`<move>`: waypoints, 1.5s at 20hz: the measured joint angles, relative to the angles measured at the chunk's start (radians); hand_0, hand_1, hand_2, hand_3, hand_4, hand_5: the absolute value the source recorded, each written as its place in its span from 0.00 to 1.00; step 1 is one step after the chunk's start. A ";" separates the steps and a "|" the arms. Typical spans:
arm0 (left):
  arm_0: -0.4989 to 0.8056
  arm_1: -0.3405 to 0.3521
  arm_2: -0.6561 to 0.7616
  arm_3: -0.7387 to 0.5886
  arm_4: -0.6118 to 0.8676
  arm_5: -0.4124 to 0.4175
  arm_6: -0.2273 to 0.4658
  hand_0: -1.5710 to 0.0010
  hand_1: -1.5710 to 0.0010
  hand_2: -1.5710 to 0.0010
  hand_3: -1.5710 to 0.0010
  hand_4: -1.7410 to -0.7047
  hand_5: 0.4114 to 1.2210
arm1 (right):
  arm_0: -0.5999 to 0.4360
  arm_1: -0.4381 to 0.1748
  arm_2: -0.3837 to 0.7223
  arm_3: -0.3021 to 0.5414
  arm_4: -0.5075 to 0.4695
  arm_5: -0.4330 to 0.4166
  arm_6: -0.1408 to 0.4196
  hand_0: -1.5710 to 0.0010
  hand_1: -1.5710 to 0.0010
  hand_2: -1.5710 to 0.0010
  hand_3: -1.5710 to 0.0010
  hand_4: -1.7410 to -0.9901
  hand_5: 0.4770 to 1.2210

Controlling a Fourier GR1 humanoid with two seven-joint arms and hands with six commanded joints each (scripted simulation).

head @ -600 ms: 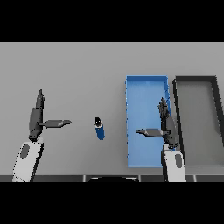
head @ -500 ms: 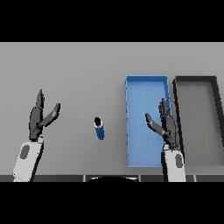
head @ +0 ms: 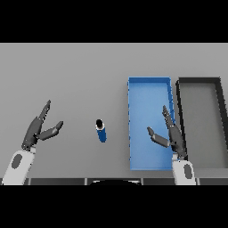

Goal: Pick up the blue pipe and place it into the blue bin.

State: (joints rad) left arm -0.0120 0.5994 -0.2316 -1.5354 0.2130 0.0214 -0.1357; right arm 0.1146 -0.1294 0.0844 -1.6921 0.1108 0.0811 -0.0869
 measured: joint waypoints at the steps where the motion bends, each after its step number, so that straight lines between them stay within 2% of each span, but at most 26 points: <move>1: -0.004 -0.003 -0.008 -0.006 0.001 -0.007 0.004 1.00 1.00 1.00 1.00 0.71 0.22 | -0.010 -0.003 -0.003 -0.004 0.004 -0.007 0.019 1.00 1.00 1.00 1.00 0.69 0.16; 4: 0.008 0.011 -0.011 -0.013 0.035 -0.068 -0.027 1.00 1.00 1.00 1.00 0.69 0.22 | -0.009 -0.004 0.004 -0.002 0.016 -0.009 0.032 1.00 1.00 1.00 1.00 0.70 0.15; 6: 0.014 0.032 -0.049 -0.059 0.025 -0.115 -0.024 1.00 1.00 1.00 1.00 0.69 0.20 | -0.005 -0.012 0.002 -0.014 0.011 -0.002 0.016 1.00 1.00 1.00 1.00 0.69 0.15; 10: 0.008 0.057 -0.112 -0.102 0.021 -0.191 0.047 1.00 1.00 1.00 1.00 0.66 0.13 | -0.012 -0.019 0.002 -0.008 0.012 0.004 -0.012 1.00 1.00 1.00 1.00 0.68 0.17; 12: 0.005 0.046 -0.151 -0.125 0.011 -0.208 0.089 1.00 1.00 1.00 1.00 0.64 0.09 | -0.018 -0.001 0.011 -0.008 0.017 -0.002 0.000 1.00 1.00 1.00 1.00 0.67 0.17; 13: 0.008 0.041 -0.168 -0.136 0.009 -0.222 0.090 1.00 1.00 1.00 1.00 0.63 0.09 | -0.010 -0.012 0.008 -0.011 0.011 0.008 -0.024 1.00 1.00 1.00 1.00 0.66 0.18; 16: 0.004 0.013 -0.215 -0.149 -0.025 -0.233 0.086 1.00 1.00 1.00 1.00 0.62 0.05 | -0.007 -0.007 0.006 -0.009 0.014 -0.001 -0.025 1.00 1.00 1.00 1.00 0.64 0.19; 19: -0.026 -0.051 -0.267 -0.124 -0.060 -0.233 0.120 1.00 1.00 1.00 1.00 0.60 0.04 | -0.013 -0.001 0.007 0.000 0.016 -0.003 -0.015 1.00 1.00 1.00 1.00 0.63 0.19; 21: -0.033 -0.074 -0.282 -0.107 -0.070 -0.240 0.094 1.00 1.00 1.00 1.00 0.60 0.04 | 0.008 0.003 0.010 -0.020 0.003 0.008 -0.032 1.00 1.00 1.00 1.00 0.62 0.19; 24: -0.081 -0.149 -0.314 -0.043 -0.107 -0.227 0.122 1.00 1.00 1.00 1.00 0.61 0.04 | 0.005 0.000 0.007 -0.025 -0.001 0.008 0.000 1.00 1.00 1.00 1.00 0.62 0.18; 26: -0.106 -0.175 -0.315 -0.015 -0.099 -0.237 0.116 1.00 1.00 1.00 1.00 0.60 0.05 | 0.009 -0.004 0.000 -0.035 -0.002 0.002 0.002 1.00 1.00 1.00 1.00 0.62 0.18; 28: -0.145 -0.229 -0.321 0.051 -0.091 -0.248 0.144 1.00 1.00 1.00 1.00 0.61 0.04 | 0.032 -0.007 -0.001 -0.040 -0.012 0.015 -0.016 1.00 1.00 1.00 1.00 0.62 0.17; 30: -0.177 -0.263 -0.335 0.090 -0.136 -0.223 0.124 1.00 1.00 1.00 1.00 0.64 0.04 | 0.029 -0.004 0.000 -0.035 -0.001 0.006 -0.009 1.00 1.00 1.00 1.00 0.63 0.16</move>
State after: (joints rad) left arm -0.1890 0.3361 -0.5663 -1.4458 0.0771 -0.2019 -0.0121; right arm 0.1439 -0.1330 0.0845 -1.7270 0.1094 0.0872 -0.0958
